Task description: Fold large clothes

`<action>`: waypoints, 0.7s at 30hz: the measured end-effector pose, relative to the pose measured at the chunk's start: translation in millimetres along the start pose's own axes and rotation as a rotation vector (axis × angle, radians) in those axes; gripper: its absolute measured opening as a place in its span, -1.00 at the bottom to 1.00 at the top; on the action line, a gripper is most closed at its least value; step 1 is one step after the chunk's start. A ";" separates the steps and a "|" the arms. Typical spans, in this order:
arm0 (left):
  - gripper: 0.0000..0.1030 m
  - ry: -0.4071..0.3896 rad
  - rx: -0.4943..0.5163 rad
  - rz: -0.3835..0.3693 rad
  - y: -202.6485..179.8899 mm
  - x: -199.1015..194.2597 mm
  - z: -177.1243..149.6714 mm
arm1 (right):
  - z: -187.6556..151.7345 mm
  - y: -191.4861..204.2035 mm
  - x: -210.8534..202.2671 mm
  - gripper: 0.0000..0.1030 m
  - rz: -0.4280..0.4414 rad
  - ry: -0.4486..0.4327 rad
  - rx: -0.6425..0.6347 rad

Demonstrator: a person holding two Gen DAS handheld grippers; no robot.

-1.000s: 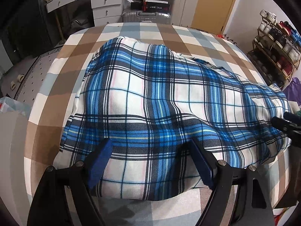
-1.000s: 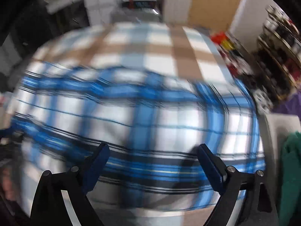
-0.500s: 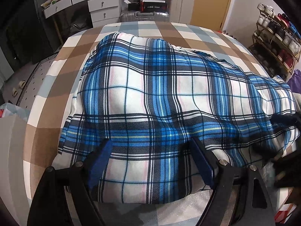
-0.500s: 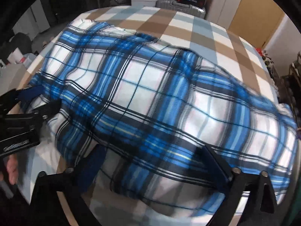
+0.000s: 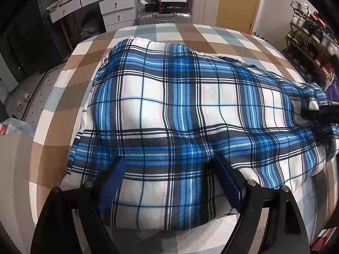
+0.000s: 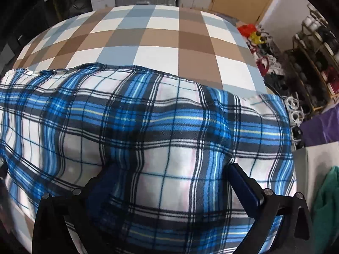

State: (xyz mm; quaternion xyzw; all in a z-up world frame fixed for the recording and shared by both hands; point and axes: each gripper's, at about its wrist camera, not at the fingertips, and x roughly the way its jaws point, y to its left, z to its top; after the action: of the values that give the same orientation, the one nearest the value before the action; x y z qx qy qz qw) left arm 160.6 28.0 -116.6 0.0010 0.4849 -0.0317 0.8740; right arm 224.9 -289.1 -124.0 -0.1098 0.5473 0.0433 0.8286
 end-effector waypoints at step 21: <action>0.61 0.007 0.010 0.011 -2.5 0.2 3.2 | -29.9 -55.7 -40.8 0.68 0.267 -0.173 0.157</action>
State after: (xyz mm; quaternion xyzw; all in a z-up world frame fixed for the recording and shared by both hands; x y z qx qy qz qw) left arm 163.3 25.4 -115.0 0.0083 0.4878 -0.0293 0.8724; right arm 192.5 -348.1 -90.4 0.0330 0.4854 0.1192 0.8655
